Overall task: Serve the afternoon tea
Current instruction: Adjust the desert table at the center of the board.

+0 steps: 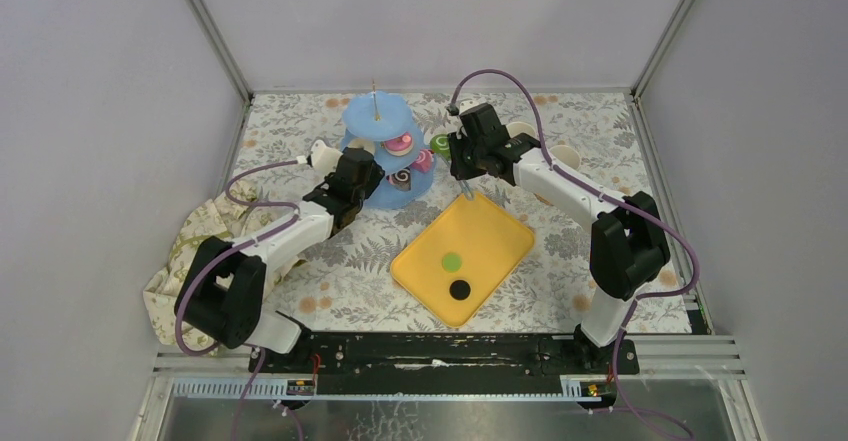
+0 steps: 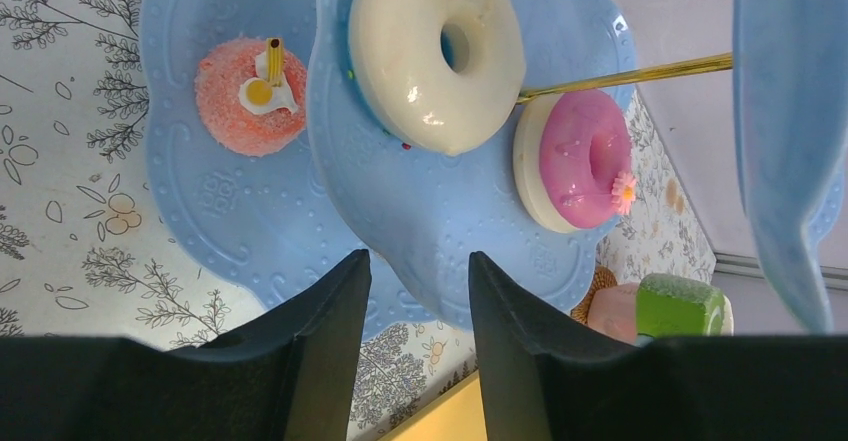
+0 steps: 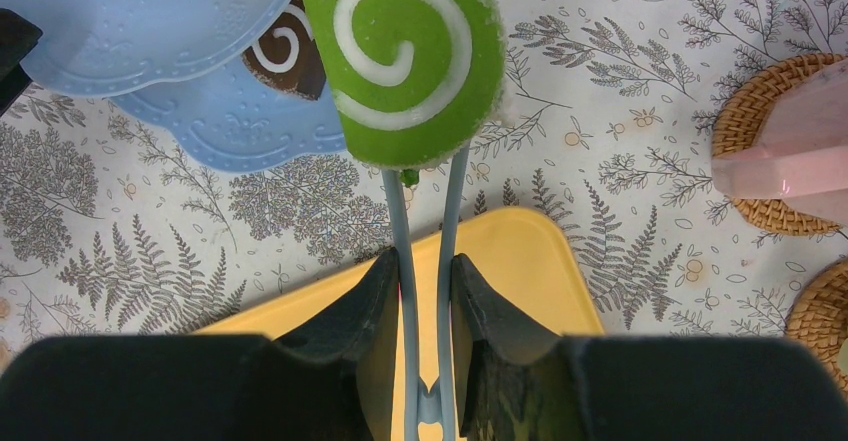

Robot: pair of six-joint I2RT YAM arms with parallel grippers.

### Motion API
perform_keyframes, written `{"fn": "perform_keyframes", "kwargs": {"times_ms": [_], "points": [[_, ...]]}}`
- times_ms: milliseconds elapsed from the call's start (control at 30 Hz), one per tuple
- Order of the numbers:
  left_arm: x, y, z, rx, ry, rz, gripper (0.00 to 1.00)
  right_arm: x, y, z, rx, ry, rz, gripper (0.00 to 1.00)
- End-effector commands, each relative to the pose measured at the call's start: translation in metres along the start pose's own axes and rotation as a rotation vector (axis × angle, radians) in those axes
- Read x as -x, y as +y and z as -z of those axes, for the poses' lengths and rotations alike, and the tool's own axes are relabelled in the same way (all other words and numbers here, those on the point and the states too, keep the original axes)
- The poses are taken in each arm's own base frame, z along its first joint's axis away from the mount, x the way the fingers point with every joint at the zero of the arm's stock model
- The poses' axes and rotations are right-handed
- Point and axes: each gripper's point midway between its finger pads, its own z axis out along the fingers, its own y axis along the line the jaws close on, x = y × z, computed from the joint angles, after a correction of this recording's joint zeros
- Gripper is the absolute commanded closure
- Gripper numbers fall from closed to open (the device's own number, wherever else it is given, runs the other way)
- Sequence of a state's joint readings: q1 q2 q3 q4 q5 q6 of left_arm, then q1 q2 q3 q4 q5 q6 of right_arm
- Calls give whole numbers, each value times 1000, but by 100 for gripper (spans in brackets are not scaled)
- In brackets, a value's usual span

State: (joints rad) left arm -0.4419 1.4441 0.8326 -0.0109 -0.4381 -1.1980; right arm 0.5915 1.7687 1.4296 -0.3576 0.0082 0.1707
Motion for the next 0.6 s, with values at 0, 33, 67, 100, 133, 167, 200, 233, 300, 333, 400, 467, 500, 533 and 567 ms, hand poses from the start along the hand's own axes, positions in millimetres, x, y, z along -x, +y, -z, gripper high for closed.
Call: {"fn": "perform_keyframes", "kwargs": {"times_ms": [0,33,67,100,133,167,200,233,300,333,400,467,500,533,567], "points": [[6,-1,-7,-14,-40,32,54,20,4,4,25,-51,11,82],[5,-1,-7,-14,-40,34,55,19,4,4,25,-50,11,82],[5,0,-7,-15,-41,37,57,18,3,4,25,-49,10,82],[5,0,-7,-17,-41,38,58,17,3,4,25,-49,9,82],[5,1,-7,-16,-41,38,60,18,3,4,25,-50,8,82],[4,2,-8,-14,-39,36,62,17,3,4,25,-49,8,82],[4,3,-8,-12,-39,35,62,16,3,5,26,-50,9,82],[4,3,-7,-12,-38,36,64,16,3,4,27,-50,7,82],[4,4,-7,-11,-40,35,67,16,4,5,30,-51,5,82],[4,3,-7,-11,-40,35,68,16,4,5,30,-51,5,82],[3,4,-8,-8,-39,35,72,15,4,5,31,-52,4,82],[3,5,-8,-8,-38,34,74,14,4,6,31,-52,3,83],[3,5,-7,-7,-39,34,74,15,4,6,32,-52,5,83],[3,6,-7,-6,-39,31,75,14,4,6,31,-52,6,83],[4,5,-7,-7,-41,31,75,14,4,6,33,-53,5,83]]}}
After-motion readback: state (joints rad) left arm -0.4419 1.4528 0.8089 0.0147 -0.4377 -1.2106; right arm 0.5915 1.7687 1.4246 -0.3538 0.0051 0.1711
